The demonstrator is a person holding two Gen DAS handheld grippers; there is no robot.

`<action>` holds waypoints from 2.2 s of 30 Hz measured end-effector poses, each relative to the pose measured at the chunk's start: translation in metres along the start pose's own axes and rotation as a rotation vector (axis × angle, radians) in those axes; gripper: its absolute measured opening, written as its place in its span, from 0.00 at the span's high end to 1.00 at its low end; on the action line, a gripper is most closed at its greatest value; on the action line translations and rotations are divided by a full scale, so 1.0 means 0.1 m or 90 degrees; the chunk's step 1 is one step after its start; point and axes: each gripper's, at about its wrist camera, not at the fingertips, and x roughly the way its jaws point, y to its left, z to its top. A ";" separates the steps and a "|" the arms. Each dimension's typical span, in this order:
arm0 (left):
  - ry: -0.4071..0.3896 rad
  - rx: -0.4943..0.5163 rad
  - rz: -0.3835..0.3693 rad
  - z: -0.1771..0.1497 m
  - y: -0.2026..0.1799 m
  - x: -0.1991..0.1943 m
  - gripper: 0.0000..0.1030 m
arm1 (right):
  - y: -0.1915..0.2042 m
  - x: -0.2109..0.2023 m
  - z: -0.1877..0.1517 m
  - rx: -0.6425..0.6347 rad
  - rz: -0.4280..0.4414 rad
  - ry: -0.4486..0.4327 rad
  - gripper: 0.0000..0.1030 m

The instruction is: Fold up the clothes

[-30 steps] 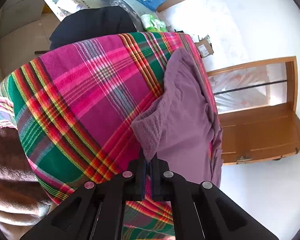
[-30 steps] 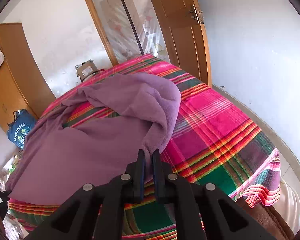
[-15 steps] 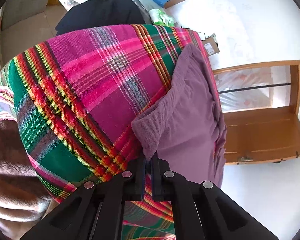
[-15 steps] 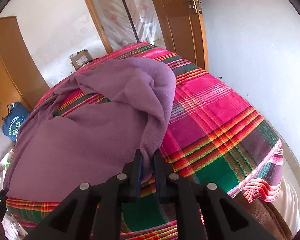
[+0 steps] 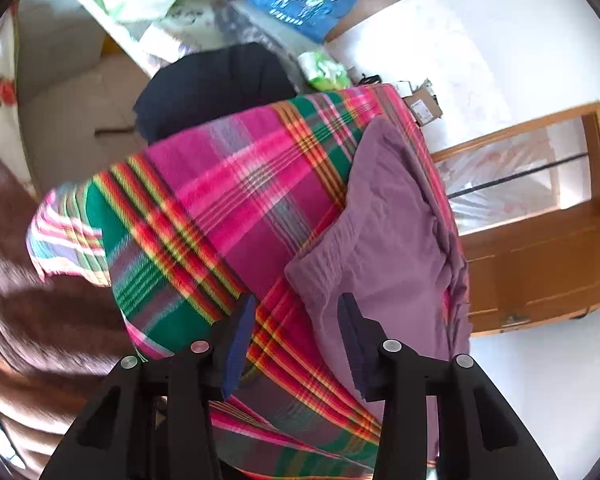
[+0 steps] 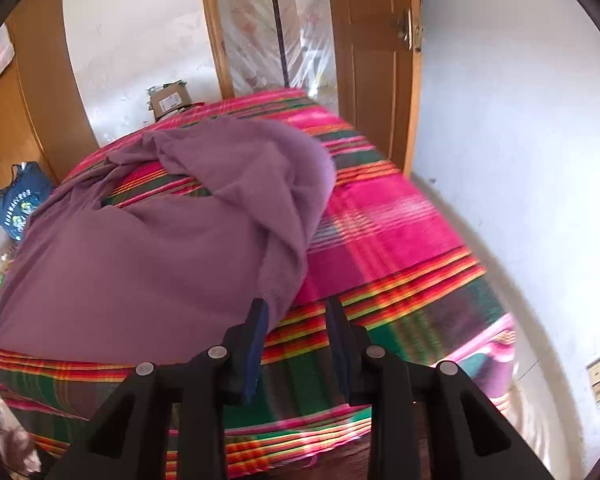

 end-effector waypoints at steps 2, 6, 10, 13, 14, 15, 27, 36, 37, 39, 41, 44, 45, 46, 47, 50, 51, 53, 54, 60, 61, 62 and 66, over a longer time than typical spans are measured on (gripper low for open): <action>0.000 0.016 -0.003 0.01 -0.07 0.00 0.57 | -0.01 -0.06 0.03 -0.004 -0.007 -0.019 0.71; -0.010 0.055 0.000 0.02 -0.24 0.03 0.57 | 0.02 -0.13 0.13 0.009 0.018 -0.051 0.71; 0.001 0.044 0.014 0.04 -0.22 0.11 0.57 | 0.27 0.00 0.26 0.002 0.087 -0.035 0.71; 0.007 0.034 0.022 0.06 -0.16 0.14 0.57 | 0.66 0.13 0.34 -0.050 0.133 -0.029 0.71; 0.006 0.029 0.024 0.07 -0.13 0.13 0.57 | 0.79 0.17 0.37 -0.070 0.148 -0.027 0.71; 0.004 0.025 0.024 0.08 -0.11 0.13 0.57 | 0.89 0.20 0.39 -0.085 0.157 -0.026 0.71; 0.011 0.054 0.026 0.09 -0.10 0.23 0.56 | 3.07 0.67 1.10 -0.391 0.316 -0.021 0.71; 0.024 0.011 -0.005 0.16 -0.05 0.27 0.56 | 4.58 1.15 1.23 -0.549 0.399 0.021 0.70; 0.023 0.011 -0.006 0.15 -0.05 0.27 0.56 | 4.70 1.22 1.20 -0.559 0.402 0.032 0.70; 0.026 0.011 -0.005 0.16 -0.05 0.28 0.56 | 4.91 1.36 1.16 -0.575 0.418 0.051 0.69; 0.030 0.009 -0.006 0.18 -0.06 0.29 0.56 | 5.05 1.42 1.13 -0.592 0.432 0.054 0.61; 0.029 -0.007 -0.017 0.20 -0.05 0.32 0.56 | 5.27 1.55 1.06 -0.641 0.443 0.083 0.57; 0.027 -0.012 -0.020 0.20 -0.05 0.32 0.56 | 5.36 1.60 1.02 -0.661 0.429 0.082 0.57; 0.027 -0.015 -0.023 0.21 -0.04 0.33 0.56 | 5.40 1.63 1.01 -0.669 0.423 0.081 0.57; 0.027 -0.016 -0.023 0.22 -0.04 0.33 0.56 | 5.44 1.67 1.01 -0.673 0.423 0.085 0.57; 0.027 -0.017 -0.023 0.25 -0.05 0.34 0.56 | 5.51 1.77 1.03 -0.664 0.413 0.087 0.92; 0.027 -0.017 -0.023 0.26 -0.05 0.35 0.56 | 5.50 1.79 1.05 -0.657 0.416 0.088 0.97; 0.027 -0.016 -0.023 0.28 -0.05 0.36 0.56 | 5.51 1.84 1.06 -0.665 0.381 0.076 0.98; 0.028 -0.015 -0.022 0.29 -0.06 0.36 0.58 | 5.51 1.85 1.06 -0.671 0.374 0.069 0.98; 0.030 -0.008 -0.020 0.32 -0.05 0.37 0.59 | 5.47 1.93 1.08 -0.672 0.356 0.056 0.98; 0.030 -0.007 -0.021 0.32 -0.05 0.37 0.59 | 5.43 1.94 1.06 -0.682 0.354 0.051 0.98; 0.030 -0.006 -0.023 0.32 -0.05 0.38 0.59 | 5.40 1.93 1.07 -0.671 0.362 0.048 0.98; 0.040 0.007 -0.015 0.34 -0.08 0.43 0.76 | 5.36 1.88 1.13 -0.631 0.378 0.031 0.98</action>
